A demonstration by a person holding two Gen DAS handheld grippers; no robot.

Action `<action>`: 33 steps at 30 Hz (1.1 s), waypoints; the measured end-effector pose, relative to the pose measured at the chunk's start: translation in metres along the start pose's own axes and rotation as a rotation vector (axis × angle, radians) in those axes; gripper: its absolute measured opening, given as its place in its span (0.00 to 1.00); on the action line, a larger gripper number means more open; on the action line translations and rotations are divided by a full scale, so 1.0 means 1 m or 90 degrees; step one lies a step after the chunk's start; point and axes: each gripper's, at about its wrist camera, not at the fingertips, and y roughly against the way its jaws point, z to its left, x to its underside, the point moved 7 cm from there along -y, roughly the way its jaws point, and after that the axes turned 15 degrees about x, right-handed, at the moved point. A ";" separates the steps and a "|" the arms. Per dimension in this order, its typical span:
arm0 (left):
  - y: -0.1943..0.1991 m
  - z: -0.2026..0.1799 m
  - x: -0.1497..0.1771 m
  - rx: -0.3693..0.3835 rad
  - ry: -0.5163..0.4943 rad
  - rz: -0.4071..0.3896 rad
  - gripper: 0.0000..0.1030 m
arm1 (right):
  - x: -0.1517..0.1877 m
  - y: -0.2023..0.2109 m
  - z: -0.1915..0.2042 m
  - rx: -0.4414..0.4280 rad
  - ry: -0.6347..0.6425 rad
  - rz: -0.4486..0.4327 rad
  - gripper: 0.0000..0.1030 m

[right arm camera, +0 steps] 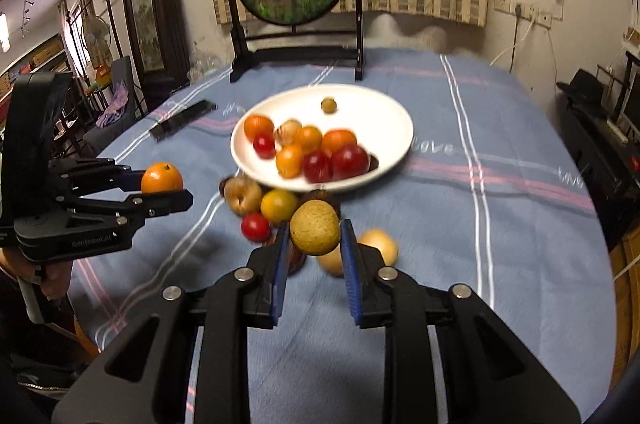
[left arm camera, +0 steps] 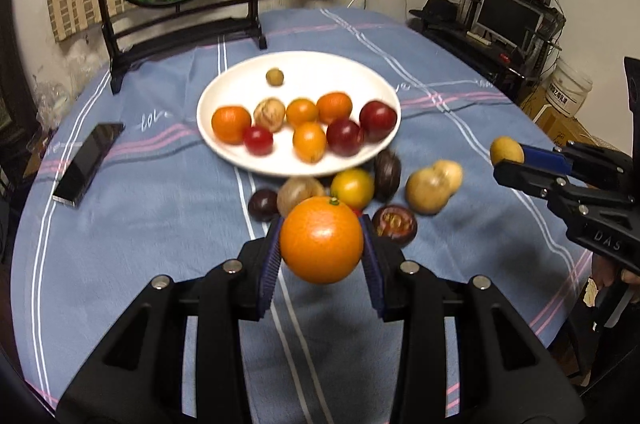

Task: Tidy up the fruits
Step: 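Place the orange and yellow potato on the plate and open both tools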

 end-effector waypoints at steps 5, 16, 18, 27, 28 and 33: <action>-0.005 0.009 -0.032 -0.004 0.004 -0.021 0.37 | -0.032 -0.012 -0.004 0.010 0.007 -0.017 0.25; -0.061 0.046 -0.094 -0.070 0.025 -0.024 0.37 | -0.087 -0.081 -0.006 0.016 -0.021 -0.025 0.25; -0.071 0.053 -0.098 -0.065 0.038 -0.018 0.37 | -0.090 -0.097 -0.007 0.015 -0.028 -0.008 0.24; -0.105 0.081 -0.100 -0.075 0.077 0.016 0.37 | -0.090 -0.152 -0.003 0.014 -0.031 0.052 0.24; -0.108 0.082 -0.100 -0.076 0.079 0.019 0.37 | -0.090 -0.158 -0.003 0.017 -0.034 0.056 0.25; -0.118 0.088 -0.101 -0.083 0.089 0.022 0.45 | -0.087 -0.176 -0.001 0.014 -0.053 0.083 0.25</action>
